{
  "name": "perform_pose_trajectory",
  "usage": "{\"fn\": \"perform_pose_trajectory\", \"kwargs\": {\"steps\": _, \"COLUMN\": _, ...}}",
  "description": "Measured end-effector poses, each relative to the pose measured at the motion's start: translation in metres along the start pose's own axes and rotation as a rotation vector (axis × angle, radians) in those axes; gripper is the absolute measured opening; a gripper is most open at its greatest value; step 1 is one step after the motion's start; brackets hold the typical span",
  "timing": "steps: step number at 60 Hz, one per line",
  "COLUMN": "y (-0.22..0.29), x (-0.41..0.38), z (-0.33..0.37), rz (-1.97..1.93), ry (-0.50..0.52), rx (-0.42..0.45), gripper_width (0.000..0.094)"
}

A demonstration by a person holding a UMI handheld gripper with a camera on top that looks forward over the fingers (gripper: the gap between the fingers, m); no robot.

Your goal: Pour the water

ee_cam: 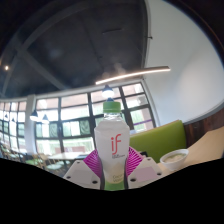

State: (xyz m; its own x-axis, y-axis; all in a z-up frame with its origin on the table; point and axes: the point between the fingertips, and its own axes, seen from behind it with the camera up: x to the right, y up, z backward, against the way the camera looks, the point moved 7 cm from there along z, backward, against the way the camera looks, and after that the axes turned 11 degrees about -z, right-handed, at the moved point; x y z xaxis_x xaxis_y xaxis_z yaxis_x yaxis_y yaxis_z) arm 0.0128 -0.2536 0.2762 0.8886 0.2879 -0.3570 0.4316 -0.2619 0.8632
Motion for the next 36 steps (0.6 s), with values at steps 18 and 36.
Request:
{"fn": "perform_pose_trajectory", "kwargs": {"steps": 18, "y": -0.131, "x": 0.084, "z": 0.082, "rz": 0.092, "ry": -0.079, "rx": -0.404, "gripper_width": 0.0258}}
{"fn": "perform_pose_trajectory", "kwargs": {"steps": 36, "y": -0.139, "x": 0.071, "z": 0.134, "rz": 0.195, "ry": -0.082, "rx": -0.434, "gripper_width": 0.0304}}
